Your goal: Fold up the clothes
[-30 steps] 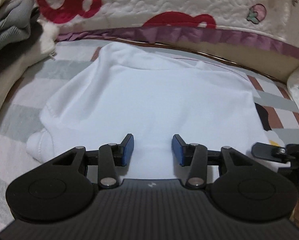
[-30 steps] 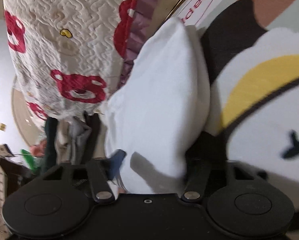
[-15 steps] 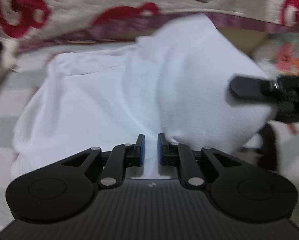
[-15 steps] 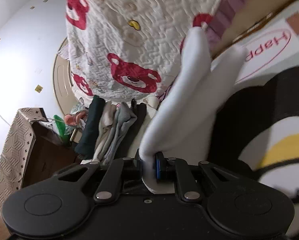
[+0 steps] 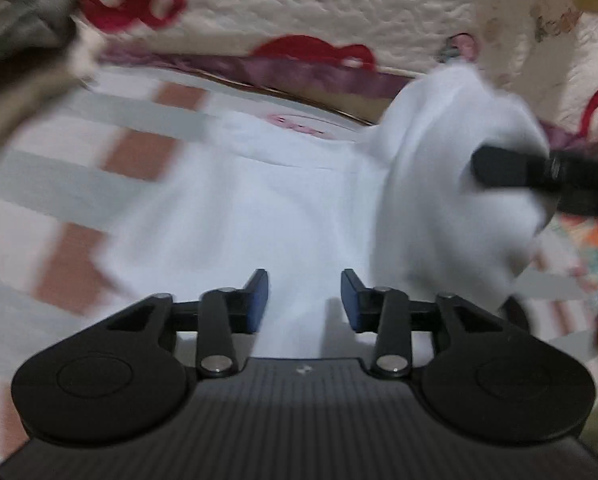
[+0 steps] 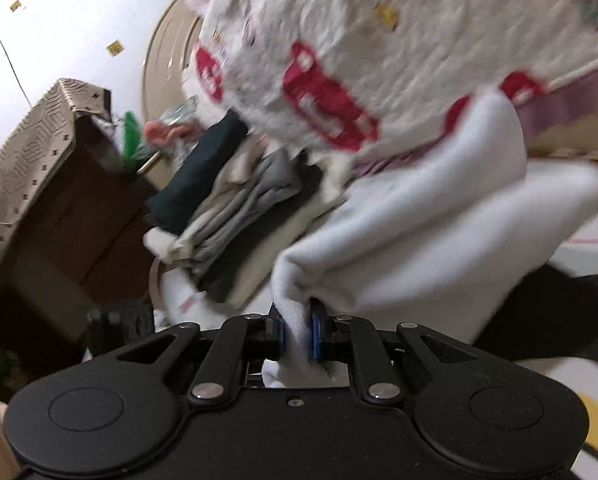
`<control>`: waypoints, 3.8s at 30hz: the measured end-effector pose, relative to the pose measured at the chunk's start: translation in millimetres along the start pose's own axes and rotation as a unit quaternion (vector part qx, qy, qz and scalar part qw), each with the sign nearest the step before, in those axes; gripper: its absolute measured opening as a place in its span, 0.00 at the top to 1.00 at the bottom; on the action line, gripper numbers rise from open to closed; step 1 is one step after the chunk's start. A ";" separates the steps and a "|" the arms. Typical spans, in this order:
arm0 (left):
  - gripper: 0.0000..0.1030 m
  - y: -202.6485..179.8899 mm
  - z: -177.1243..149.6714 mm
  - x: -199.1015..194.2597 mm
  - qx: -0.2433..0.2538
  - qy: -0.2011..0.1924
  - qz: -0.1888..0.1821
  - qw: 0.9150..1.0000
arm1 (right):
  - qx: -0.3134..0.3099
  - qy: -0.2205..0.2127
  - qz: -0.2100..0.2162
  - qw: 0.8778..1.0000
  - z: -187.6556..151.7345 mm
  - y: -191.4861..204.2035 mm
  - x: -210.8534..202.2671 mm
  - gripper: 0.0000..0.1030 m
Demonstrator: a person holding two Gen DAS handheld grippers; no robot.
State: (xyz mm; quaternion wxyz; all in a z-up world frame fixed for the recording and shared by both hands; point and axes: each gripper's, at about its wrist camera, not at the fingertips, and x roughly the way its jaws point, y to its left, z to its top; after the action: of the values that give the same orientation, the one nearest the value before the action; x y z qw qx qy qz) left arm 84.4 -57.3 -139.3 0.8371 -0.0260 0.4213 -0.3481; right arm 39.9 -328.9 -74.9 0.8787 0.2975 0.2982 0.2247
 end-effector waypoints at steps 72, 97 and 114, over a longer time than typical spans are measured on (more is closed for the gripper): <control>0.71 30.9 39.8 -10.1 -0.040 -0.027 0.025 0.999 | -0.378 0.173 -0.087 0.905 20.0 1.8 167.8 0.48; 0.64 51.1 43.1 37.1 -0.060 0.015 0.023 0.998 | -0.262 0.116 -0.190 0.939 39.2 -31.1 145.9 0.50; 0.53 27.9 -1.9 0.1 -0.101 0.014 0.026 0.994 | -0.331 0.171 -0.169 0.913 -2.4 29.4 135.7 0.41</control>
State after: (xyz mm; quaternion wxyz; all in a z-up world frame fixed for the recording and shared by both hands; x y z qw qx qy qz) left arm 98.8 -35.7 -150.0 0.8331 -0.0944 0.4664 -0.2819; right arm 129.7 -229.2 -110.1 0.8872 -0.1081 0.3983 0.2063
